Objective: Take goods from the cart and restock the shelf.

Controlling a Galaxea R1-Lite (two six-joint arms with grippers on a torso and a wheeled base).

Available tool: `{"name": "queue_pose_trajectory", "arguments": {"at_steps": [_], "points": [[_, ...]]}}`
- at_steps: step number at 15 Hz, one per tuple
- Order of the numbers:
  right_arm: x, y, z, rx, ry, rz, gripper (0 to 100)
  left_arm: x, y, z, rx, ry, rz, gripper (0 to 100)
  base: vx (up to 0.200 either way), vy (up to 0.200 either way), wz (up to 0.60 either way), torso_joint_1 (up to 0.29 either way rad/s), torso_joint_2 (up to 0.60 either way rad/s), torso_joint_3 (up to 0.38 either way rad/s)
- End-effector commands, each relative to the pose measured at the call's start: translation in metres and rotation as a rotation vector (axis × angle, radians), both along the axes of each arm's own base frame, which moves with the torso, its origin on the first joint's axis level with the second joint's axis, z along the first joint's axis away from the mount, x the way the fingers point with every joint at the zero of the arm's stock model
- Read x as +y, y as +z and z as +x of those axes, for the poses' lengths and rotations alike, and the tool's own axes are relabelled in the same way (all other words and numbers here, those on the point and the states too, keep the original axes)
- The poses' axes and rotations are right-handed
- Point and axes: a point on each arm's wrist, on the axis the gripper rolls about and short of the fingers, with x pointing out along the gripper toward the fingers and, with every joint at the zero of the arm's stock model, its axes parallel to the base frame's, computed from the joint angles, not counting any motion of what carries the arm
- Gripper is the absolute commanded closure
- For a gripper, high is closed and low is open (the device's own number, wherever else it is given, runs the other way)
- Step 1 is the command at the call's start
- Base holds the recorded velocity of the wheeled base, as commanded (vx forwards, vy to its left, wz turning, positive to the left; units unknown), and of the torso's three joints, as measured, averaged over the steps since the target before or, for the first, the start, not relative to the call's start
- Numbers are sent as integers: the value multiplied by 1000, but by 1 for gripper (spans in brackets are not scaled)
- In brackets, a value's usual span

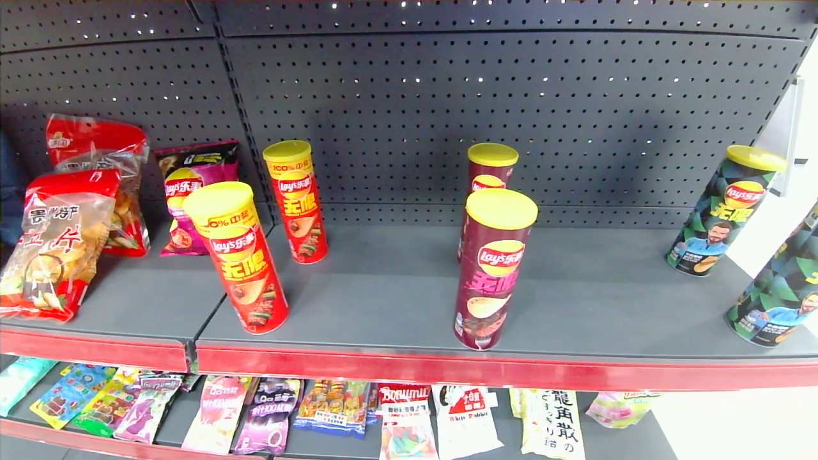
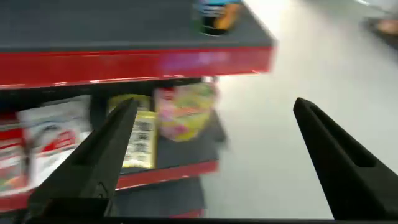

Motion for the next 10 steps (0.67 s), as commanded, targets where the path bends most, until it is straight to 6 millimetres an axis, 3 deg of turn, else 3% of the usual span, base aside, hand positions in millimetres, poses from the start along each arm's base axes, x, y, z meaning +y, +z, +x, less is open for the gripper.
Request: {"name": "queue_pose_trajectory", "arguments": {"at_steps": [1, 3, 10], "points": [[2, -6, -6, -86, 217, 19, 0, 0, 0, 0, 0, 0, -4, 0, 0, 0, 0, 0, 0, 0], [7, -8, -9, -140, 382, 93, 0, 0, 0, 0, 0, 0, -4, 0, 0, 0, 0, 0, 0, 0], [7, -16, -5, -159, 362, 121, 0, 0, 0, 0, 0, 0, -1, 0, 0, 0, 0, 0, 0, 0]]}}
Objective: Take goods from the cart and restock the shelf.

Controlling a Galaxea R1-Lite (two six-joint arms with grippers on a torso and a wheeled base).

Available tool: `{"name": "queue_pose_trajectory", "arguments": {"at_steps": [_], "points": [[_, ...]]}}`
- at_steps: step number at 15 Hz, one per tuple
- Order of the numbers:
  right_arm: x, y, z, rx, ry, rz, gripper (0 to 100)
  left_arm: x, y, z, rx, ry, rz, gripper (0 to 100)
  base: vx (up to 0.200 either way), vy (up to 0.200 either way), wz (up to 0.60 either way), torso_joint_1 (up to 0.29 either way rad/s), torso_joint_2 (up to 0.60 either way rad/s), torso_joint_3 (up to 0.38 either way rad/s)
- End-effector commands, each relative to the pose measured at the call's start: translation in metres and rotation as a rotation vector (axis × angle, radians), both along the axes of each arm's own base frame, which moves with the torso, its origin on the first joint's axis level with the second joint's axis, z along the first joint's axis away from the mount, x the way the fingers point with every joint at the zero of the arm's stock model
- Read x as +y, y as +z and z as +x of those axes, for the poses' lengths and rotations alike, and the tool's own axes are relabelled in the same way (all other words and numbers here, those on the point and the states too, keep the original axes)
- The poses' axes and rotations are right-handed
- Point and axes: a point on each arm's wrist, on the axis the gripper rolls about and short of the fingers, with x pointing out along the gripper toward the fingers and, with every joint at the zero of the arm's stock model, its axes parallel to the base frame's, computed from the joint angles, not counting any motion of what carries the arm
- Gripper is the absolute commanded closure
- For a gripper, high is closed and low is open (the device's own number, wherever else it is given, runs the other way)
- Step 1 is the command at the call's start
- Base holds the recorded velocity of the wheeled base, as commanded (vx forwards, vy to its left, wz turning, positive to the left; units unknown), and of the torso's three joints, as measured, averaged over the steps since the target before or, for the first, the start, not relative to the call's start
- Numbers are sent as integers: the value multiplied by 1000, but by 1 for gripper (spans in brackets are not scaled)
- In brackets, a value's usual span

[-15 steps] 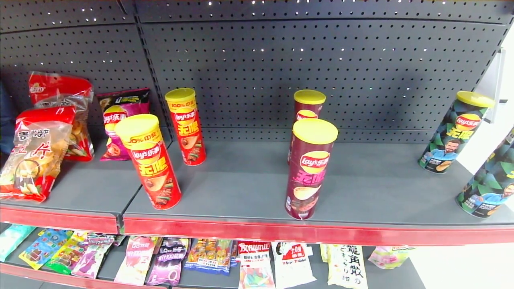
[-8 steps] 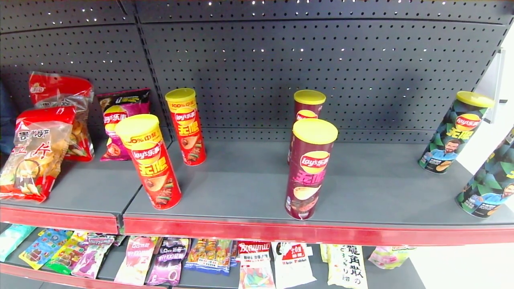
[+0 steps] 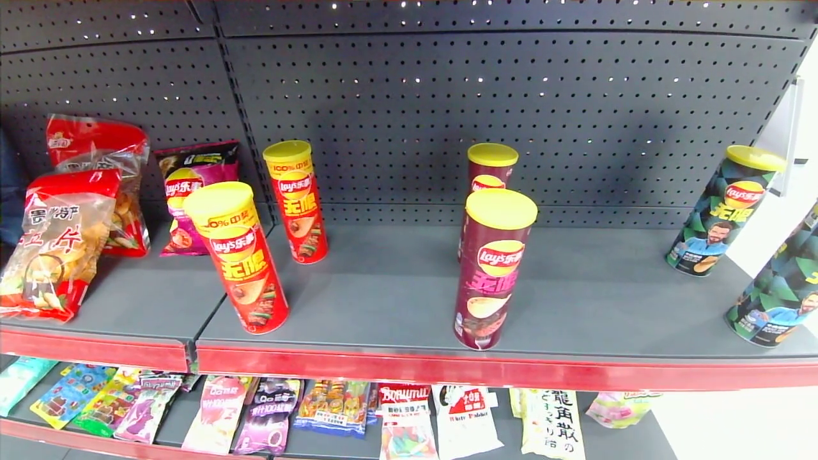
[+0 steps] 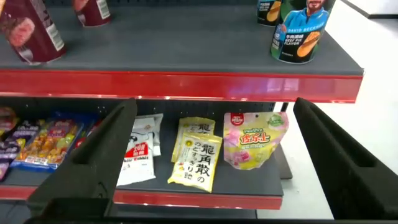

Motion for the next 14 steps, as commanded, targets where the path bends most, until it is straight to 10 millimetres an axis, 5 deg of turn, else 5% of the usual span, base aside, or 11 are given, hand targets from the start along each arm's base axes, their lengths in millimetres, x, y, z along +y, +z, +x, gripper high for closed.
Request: {"name": "queue_pose_trajectory", "arguments": {"at_steps": [1, 14], "points": [[0, -2, 0, 5, 11, -12, 0, 0, 0, 0, 0, 1, -2, 0, 0, 0, 0, 0, 0, 0], [0, -2, 0, 4, 8, -4, 0, 0, 0, 0, 0, 1, -3, 0, 0, 0, 0, 0, 0, 0]]}}
